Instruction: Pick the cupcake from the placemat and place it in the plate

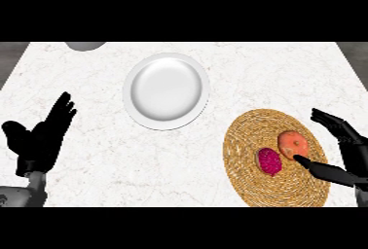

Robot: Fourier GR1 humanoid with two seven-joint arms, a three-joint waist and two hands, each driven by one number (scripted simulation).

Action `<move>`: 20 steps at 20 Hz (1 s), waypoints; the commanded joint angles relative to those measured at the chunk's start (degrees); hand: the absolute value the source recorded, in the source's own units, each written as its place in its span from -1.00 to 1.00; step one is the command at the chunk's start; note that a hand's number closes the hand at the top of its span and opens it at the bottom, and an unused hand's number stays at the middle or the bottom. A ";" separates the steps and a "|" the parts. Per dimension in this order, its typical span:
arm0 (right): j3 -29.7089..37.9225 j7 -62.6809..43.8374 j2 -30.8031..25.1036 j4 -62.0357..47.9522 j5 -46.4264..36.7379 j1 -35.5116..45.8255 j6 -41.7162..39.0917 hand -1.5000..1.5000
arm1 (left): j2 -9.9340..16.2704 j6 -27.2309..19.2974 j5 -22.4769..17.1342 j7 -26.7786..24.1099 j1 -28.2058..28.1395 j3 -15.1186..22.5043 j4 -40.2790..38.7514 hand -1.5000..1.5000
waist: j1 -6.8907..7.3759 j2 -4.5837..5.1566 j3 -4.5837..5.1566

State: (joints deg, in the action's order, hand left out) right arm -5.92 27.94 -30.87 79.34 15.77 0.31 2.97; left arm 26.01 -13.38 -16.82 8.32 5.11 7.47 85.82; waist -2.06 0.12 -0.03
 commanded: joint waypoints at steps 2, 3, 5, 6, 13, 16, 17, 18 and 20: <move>-0.64 12.20 -2.36 -6.81 -7.05 -5.37 -3.71 -1.00 | -1.80 3.46 0.43 -1.99 2.92 0.36 -5.53 0.00 | 1.55 0.03 0.00; -2.41 9.65 -3.34 -1.12 -9.45 -8.34 -1.56 -1.00 | -3.14 0.85 2.70 -1.54 2.22 2.02 -3.47 0.00 | 1.34 -0.15 0.04; 0.90 7.02 -6.88 -3.26 -8.29 -4.17 -5.21 -1.00 | -3.57 2.28 2.68 -0.78 2.49 1.84 -4.22 0.00 | 1.84 -0.10 0.03; -1.10 5.53 -5.92 -1.82 -11.21 -5.64 -2.69 -1.00 | -2.54 2.56 1.88 1.07 7.40 -0.54 -5.93 0.00 | 1.57 -0.09 0.05; -1.02 -8.23 -9.73 14.60 -14.77 -11.02 -4.23 -1.00 | -3.46 5.30 2.54 -1.25 2.79 -2.29 -5.80 0.00 | 1.69 -0.23 0.08; -4.42 -13.68 -8.68 13.60 -19.01 -8.96 -4.59 -1.00 | -3.39 5.94 2.82 -0.68 2.98 -2.44 -4.95 0.00 | 2.12 -0.20 0.06; -3.36 -15.74 -10.96 14.47 -18.42 -8.40 -6.77 -1.00 | -6.48 3.43 4.63 -1.27 3.12 -0.42 -5.12 0.00 | 2.00 -0.19 0.07; -7.89 -19.22 -7.43 13.40 -22.61 -5.69 -4.10 -1.00 | -4.07 5.66 4.36 -2.23 1.68 -1.25 -5.25 0.00 | 2.59 -0.12 0.07; -5.37 -19.03 -9.88 14.91 -22.53 -7.00 -7.54 -1.00 | -5.30 4.91 5.58 0.12 5.74 -1.57 -7.30 0.00 | 1.86 -0.13 0.05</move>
State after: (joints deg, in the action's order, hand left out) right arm -10.56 13.24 -39.69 92.62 -3.76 -7.25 -2.30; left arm 20.88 -9.08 -12.40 7.27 9.09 6.35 79.78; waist -0.09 -0.04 0.04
